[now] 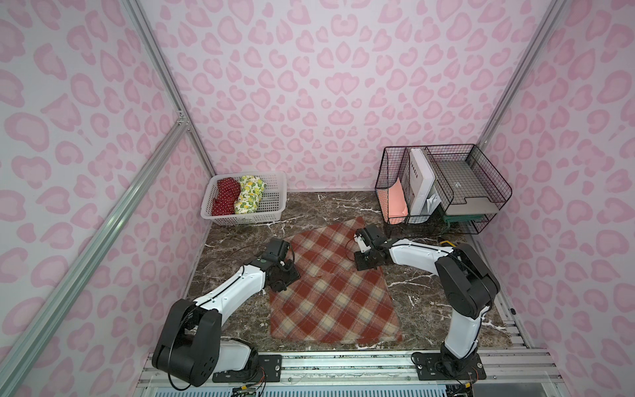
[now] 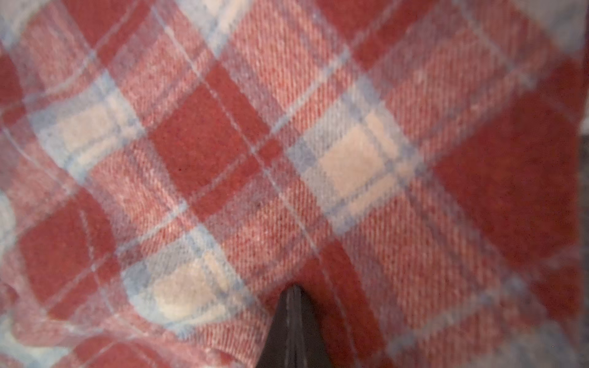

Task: Roll up the skirts
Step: Flatten out the skirt at the center of the board.

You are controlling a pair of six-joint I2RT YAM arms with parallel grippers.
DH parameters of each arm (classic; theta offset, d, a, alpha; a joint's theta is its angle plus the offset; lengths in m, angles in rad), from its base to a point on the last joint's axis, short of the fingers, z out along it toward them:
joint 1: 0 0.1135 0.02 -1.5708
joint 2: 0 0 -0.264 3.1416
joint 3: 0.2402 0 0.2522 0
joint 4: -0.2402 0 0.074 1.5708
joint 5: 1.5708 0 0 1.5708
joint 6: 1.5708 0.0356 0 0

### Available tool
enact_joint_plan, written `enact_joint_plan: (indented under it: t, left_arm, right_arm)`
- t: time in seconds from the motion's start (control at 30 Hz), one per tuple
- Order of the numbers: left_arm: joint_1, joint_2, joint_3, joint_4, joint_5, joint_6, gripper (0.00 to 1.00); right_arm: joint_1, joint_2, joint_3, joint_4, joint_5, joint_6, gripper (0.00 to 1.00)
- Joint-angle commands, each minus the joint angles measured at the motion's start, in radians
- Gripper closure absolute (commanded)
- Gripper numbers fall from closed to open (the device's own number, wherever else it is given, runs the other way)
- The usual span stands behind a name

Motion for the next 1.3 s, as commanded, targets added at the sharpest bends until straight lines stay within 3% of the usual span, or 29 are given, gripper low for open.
enact_joint_plan:
  t: [0.0, 0.27, 0.47, 0.67, 0.93, 1.27]
  left_arm:
    - [-0.003, 0.006, -0.016, 0.012, -0.029, -0.024, 0.49]
    - [0.017, 0.179, 0.148, -0.049, -0.058, 0.072, 0.44]
    - [0.078, 0.387, 0.235, 0.027, 0.130, 0.049, 0.44]
    - [0.078, 0.564, 0.355, 0.003, 0.170, 0.045, 0.48]
    - [0.124, 0.539, 0.383, -0.078, 0.018, 0.049, 0.49]
    - [0.195, 0.443, 0.385, -0.159, -0.102, 0.095, 0.49]
  right_arm:
    - [-0.032, -0.003, -0.059, -0.039, 0.084, 0.020, 0.95]
    - [-0.029, 0.009, 0.002, -0.049, 0.027, 0.027, 0.95]
    - [-0.005, 0.090, 0.117, -0.065, -0.025, 0.017, 0.95]
    - [-0.025, 0.102, 0.143, -0.061, -0.026, 0.018, 0.96]
    - [-0.109, 0.061, 0.107, -0.055, -0.021, 0.017, 0.96]
    - [-0.104, -0.004, 0.090, -0.053, -0.028, 0.030, 0.94]
